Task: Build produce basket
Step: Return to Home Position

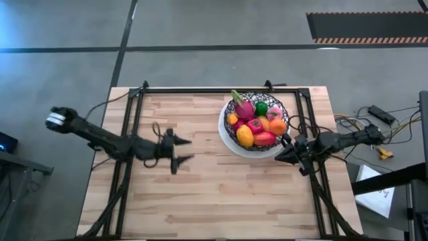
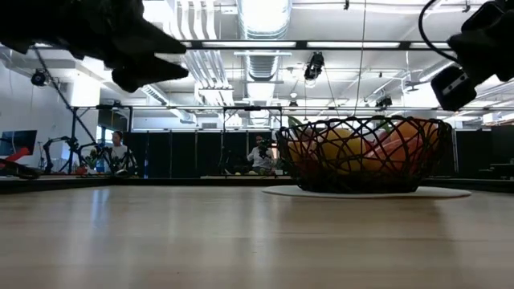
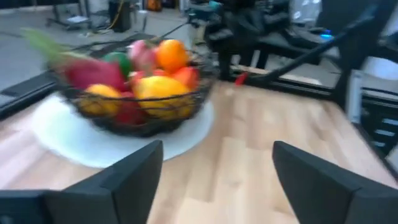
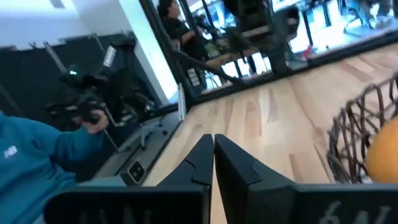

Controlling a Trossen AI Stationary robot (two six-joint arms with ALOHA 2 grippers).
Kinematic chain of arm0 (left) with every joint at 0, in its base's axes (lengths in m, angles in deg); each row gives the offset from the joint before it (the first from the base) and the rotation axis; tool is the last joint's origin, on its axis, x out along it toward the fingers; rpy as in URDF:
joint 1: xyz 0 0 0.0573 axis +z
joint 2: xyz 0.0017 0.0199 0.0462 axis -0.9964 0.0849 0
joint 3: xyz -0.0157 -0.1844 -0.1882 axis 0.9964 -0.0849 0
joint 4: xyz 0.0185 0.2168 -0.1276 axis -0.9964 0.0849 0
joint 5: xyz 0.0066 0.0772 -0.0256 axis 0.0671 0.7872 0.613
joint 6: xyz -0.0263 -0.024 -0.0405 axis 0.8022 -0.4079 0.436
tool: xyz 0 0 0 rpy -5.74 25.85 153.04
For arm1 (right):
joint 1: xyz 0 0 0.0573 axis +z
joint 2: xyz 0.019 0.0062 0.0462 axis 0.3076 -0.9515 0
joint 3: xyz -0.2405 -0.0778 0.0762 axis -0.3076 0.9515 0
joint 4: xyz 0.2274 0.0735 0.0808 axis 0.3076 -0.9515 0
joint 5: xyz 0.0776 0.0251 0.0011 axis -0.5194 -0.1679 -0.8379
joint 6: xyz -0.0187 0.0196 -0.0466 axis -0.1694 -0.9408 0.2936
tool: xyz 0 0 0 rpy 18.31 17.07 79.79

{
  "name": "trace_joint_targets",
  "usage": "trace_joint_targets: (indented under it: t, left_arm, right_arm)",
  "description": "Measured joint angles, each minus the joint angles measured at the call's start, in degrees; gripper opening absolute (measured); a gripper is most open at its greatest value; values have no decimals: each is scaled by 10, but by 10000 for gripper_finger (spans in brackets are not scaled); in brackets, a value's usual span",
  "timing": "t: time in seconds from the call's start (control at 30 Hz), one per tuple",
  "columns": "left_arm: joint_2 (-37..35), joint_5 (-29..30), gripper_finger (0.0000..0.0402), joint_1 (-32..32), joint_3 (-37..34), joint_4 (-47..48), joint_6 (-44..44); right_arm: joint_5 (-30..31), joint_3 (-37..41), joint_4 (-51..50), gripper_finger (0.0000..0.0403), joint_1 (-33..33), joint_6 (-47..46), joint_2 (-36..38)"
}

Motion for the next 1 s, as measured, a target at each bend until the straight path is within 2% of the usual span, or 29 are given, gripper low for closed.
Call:
trace_joint_targets:
  t: [0.2,0.4,0.63,0.87,1.0]
  left_arm:
    - [-165,-82,220,111,-55,93,-1]
    - [-315,-192,131,210,-133,115,14]
    - [-420,-270,12,304,-212,117,25]
    - [-523,-372,2,348,-217,211,-5]
    - [-577,-384,1,331,-217,210,-29]
  right_arm:
    - [3,5,-1,8,0,11,4]
    - [7,5,-1,8,0,18,8]
    - [10,5,-2,8,0,15,8]
    - [14,6,-4,8,0,15,8]
    - [16,6,-4,8,0,20,9]
